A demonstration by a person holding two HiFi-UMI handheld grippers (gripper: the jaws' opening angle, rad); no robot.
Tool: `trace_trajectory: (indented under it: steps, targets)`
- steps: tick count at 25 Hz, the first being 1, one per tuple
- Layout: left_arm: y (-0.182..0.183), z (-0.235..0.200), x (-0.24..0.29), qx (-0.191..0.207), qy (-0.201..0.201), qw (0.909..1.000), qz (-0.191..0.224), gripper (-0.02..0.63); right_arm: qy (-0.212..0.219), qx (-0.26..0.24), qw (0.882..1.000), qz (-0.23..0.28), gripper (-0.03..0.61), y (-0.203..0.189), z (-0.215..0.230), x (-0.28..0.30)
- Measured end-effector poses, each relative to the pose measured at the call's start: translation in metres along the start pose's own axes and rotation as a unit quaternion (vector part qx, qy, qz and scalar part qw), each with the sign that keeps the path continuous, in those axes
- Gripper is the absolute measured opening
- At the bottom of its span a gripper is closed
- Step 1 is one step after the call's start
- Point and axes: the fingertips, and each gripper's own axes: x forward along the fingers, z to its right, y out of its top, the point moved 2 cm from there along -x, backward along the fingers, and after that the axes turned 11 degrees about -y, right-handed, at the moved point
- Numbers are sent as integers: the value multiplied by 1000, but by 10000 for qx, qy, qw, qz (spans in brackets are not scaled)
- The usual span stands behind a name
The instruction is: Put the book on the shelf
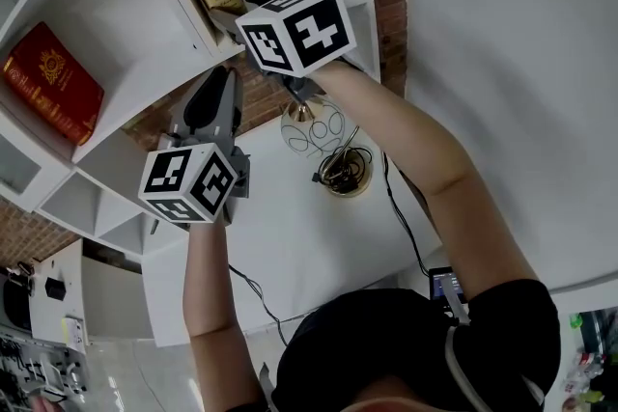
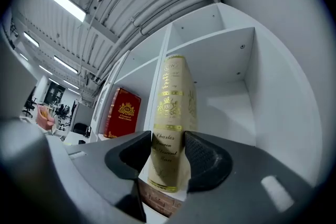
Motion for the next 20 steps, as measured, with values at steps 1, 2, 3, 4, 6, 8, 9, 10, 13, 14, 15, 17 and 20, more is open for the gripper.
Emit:
trace_trajectory:
  steps: [1,2,3,4,6,8,9,10,13,14,15,17,20]
  targets:
    - [-1,0,0,8,5,10000,-10,57,-23,26,10000,-10,204,-1,0,2]
    - [-1,-2,0,15,16,10000,-9,57,-45,18,10000,-14,204,-1,-1,4]
    - [-1,-4,-1,13,37,10000,6,57,-65,-11,10000,-11,204,-1,-2,5]
    - [-1,-6,-1,0,69,10000,32,57,-79,-50,10000,2,204,-1,-3,7]
    - [-2,-10,-2,-47,138,9998,111,57,-90,-111,9999,54,206,-2,-5,8]
    - [-3,-11,-2,-85,163,9997,171,57,-90,-124,9999,74,207,-4,-5,8]
    - [-4,-11,-3,-89,158,9997,175,57,-86,-121,9999,54,207,-6,-5,7]
    - [-5,-10,-3,-86,147,9997,168,57,-81,-113,9999,29,207,-8,-5,6]
    - [-7,-10,-5,-90,136,9997,171,57,-113,-66,9999,48,207,-12,-3,0]
    - [-7,-10,-6,-106,142,9997,186,57,-139,-74,9998,80,207,-13,-2,-4]
    - [-8,-11,-8,-130,150,9996,204,57,-161,-91,9998,110,207,-13,-1,-8]
    - [-10,-12,-11,-191,161,9994,234,57,-163,-109,9997,151,207,-14,-2,-18]
    - [-13,-11,-16,-288,148,9991,266,57,-112,-144,9997,151,207,-18,-7,-33]
